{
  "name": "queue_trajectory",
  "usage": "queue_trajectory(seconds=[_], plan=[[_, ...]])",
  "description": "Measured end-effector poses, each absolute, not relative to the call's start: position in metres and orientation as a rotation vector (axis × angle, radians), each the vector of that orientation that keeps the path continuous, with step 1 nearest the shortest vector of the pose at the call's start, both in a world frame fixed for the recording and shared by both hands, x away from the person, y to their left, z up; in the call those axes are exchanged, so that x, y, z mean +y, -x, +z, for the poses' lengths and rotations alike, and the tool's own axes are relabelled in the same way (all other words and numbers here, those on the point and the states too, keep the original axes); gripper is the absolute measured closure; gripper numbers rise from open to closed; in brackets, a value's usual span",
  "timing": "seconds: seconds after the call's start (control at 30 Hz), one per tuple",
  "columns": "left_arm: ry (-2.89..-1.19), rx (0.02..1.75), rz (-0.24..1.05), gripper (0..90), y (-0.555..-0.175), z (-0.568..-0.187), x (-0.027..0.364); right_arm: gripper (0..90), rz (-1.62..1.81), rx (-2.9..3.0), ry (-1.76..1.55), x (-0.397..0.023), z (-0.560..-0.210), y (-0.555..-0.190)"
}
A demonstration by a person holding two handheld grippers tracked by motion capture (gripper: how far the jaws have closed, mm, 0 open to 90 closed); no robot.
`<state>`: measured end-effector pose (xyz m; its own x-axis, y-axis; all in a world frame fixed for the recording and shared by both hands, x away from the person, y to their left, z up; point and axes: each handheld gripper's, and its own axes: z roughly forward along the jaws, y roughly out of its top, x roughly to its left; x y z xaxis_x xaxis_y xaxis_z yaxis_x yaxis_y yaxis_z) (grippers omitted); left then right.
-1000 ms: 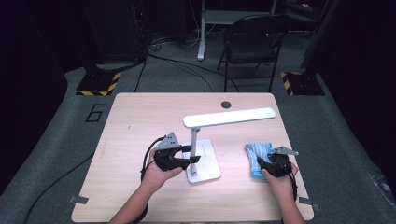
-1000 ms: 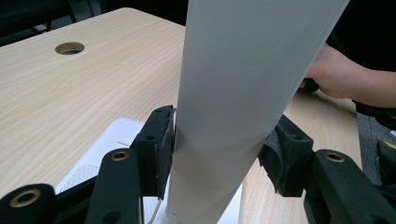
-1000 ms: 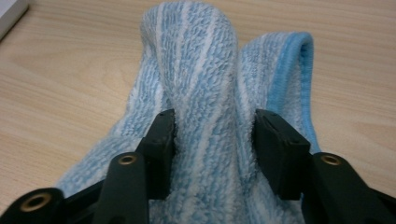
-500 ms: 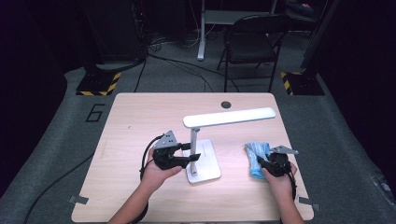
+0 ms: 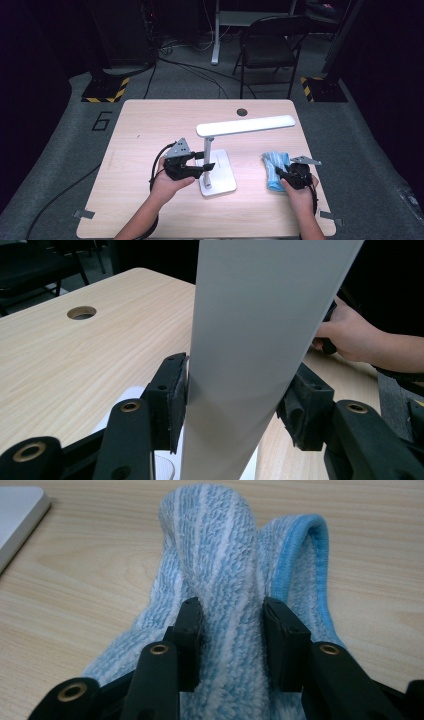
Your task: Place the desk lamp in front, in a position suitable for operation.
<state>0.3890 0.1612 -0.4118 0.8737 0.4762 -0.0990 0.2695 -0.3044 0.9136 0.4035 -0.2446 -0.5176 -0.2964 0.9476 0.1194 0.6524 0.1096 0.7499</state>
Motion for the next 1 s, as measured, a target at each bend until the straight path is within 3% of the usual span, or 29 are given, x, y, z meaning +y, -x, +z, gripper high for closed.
queue_trajectory(seconds=[1.0], plan=[[-1.919, 0.564, 0.229, 50.1, -0.3883, -0.4070, 0.1586, 61.9, 1.038, 2.030, -1.504, -0.2464, -0.5186, -0.4039]])
